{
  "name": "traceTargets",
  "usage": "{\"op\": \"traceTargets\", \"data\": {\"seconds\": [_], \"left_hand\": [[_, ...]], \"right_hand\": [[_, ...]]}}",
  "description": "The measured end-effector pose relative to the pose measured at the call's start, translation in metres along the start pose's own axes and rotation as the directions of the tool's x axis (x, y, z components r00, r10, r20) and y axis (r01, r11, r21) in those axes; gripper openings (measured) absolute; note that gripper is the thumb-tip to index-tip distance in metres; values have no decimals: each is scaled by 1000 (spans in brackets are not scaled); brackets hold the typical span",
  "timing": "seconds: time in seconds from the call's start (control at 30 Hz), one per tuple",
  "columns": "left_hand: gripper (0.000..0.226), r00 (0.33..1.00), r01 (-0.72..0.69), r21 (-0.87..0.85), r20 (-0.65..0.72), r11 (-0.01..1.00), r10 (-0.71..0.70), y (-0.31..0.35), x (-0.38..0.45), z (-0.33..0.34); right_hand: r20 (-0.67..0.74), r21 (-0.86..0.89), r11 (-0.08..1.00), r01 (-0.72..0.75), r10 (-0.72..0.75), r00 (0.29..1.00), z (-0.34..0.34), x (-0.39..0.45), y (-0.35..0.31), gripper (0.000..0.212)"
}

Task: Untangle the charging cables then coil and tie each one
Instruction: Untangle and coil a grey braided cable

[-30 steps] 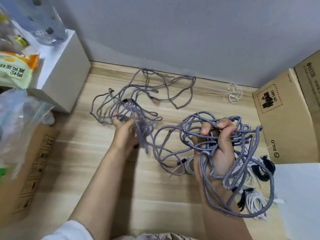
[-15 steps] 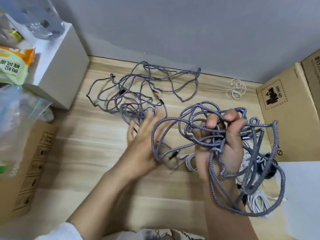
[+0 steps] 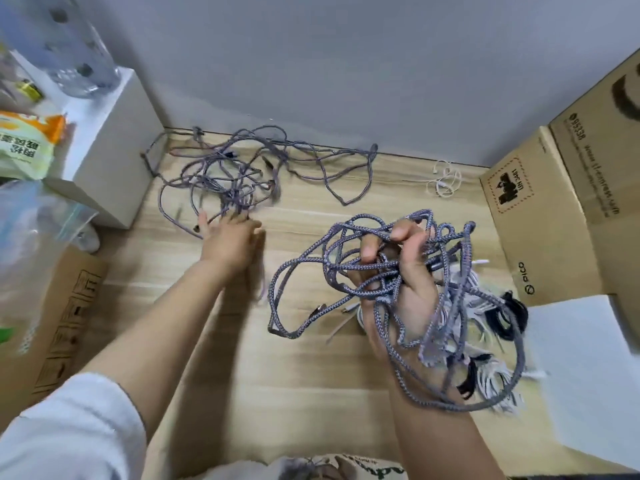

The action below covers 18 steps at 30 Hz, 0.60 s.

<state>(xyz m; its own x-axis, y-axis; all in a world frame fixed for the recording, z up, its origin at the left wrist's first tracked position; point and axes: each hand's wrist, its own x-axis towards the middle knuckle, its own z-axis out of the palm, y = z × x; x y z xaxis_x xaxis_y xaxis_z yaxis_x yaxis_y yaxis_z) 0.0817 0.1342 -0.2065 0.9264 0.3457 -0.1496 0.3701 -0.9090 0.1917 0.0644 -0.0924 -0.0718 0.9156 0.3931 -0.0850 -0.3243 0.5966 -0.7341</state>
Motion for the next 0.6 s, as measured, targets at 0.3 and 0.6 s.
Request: {"op": "traceTargets", "data": {"seconds": [0.3,0.6], "left_hand": [[50,929,309,-908,352,284,117,8,-109,-70],[17,773,601,-797,600,64,204,28,-175,-20]], "right_hand": [[-469,-279,863,-421,260,844,6,-25,23,37],[-367,-321,783,-532,415,832,1,-43,26,6]]}}
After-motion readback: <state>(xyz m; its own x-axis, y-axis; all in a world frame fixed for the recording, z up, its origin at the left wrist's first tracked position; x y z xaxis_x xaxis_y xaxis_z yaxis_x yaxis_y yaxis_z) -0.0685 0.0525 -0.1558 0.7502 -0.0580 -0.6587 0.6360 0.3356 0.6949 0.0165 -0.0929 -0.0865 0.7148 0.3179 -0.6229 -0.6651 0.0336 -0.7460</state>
